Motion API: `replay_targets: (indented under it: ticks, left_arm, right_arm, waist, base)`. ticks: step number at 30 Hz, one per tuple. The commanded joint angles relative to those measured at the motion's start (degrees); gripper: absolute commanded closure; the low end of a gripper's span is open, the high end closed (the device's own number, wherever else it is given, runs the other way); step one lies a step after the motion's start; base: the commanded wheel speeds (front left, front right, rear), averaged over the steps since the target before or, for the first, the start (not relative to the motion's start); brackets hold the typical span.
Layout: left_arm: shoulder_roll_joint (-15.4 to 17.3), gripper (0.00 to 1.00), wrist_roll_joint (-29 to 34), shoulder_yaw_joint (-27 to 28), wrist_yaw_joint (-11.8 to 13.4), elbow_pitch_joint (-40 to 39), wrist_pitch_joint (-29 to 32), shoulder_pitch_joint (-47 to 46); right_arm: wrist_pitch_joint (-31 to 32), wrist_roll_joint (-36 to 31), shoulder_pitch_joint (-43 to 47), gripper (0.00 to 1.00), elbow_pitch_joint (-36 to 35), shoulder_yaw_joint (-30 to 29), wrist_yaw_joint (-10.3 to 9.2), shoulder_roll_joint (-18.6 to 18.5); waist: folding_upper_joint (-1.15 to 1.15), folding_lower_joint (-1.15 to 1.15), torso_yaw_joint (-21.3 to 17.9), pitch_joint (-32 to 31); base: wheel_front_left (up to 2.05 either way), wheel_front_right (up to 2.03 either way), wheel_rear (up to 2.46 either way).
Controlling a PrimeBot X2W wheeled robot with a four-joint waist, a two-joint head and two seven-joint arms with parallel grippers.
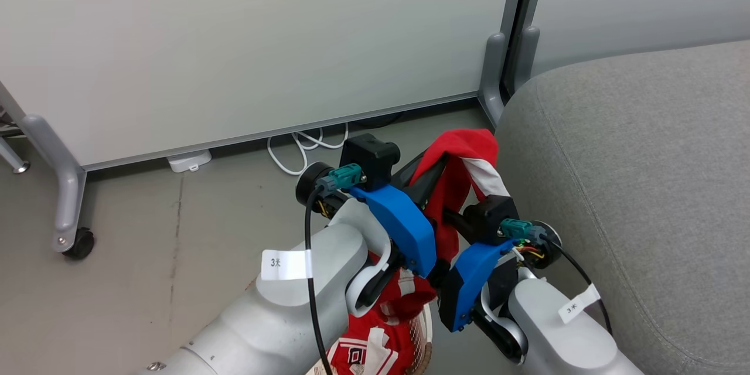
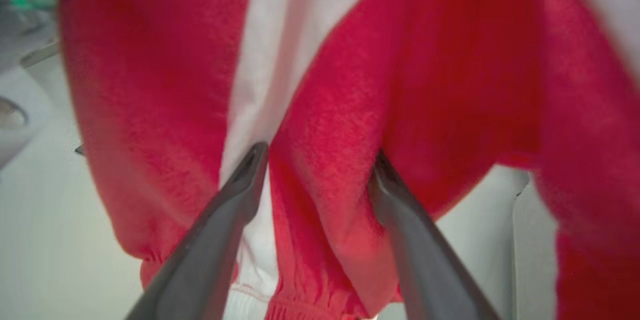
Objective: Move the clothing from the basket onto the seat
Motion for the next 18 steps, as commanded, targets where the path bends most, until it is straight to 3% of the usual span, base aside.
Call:
replay_targets:
  ticks: [1,12,13,15,16,18]
  left_arm:
    - [0.0,1.0,-0.5,-0.5,-0.1,-0.4,-0.3,-1.1]
    - [0.0,1.0,-2.8,-2.6,-0.2,-0.8,-0.6,-1.8]
    - [0.0,1.0,-2.9,-2.7,-0.2,-0.8,-0.6,-1.9]
    - [0.0,1.0,-3.2,-2.9,-0.3,-0.7,-0.7,-1.9]
    - [0.0,1.0,-3.4,-3.0,-0.3,-0.6,-0.7,-1.9]
    - [0.0,1.0,-3.4,-3.2,-0.2,-0.5,-0.7,-2.0]
  right_arm:
    - [-0.5,1.3,-1.5,0.0,1.1,1.2,0.01,-0.1]
    - [-3.8,8.1,-6.0,0.02,7.2,7.7,0.01,-0.1]
    - [-4.2,8.5,-6.3,0.44,7.6,8.1,0.01,-0.1]
    - [-5.0,9.3,-6.8,0.84,8.4,8.7,0.01,-0.1]
    - [-5.4,9.7,-7.0,1.0,8.8,9.1,0.01,-0.1]
    - [-5.9,10.5,-7.3,1.0,9.4,9.8,0.01,-0.1]
  waist:
    - [0.0,0.0,0.2,0.0]
    - [0.0,0.0,0.7,-0.2]
    - [0.0,0.0,0.7,-0.3]
    - [0.0,0.0,0.6,-0.4]
    - [0.0,0.0,0.6,-0.4]
    - [0.0,0.0,0.6,-0.5]
  base:
    - [0.0,0.0,0.0]
    - [0.0,0.0,0.0]
    - [0.0,0.0,0.0]
    - [0.0,0.0,0.0]
    - [0.0,0.0,0.0]
    - [0.0,0.0,0.0]
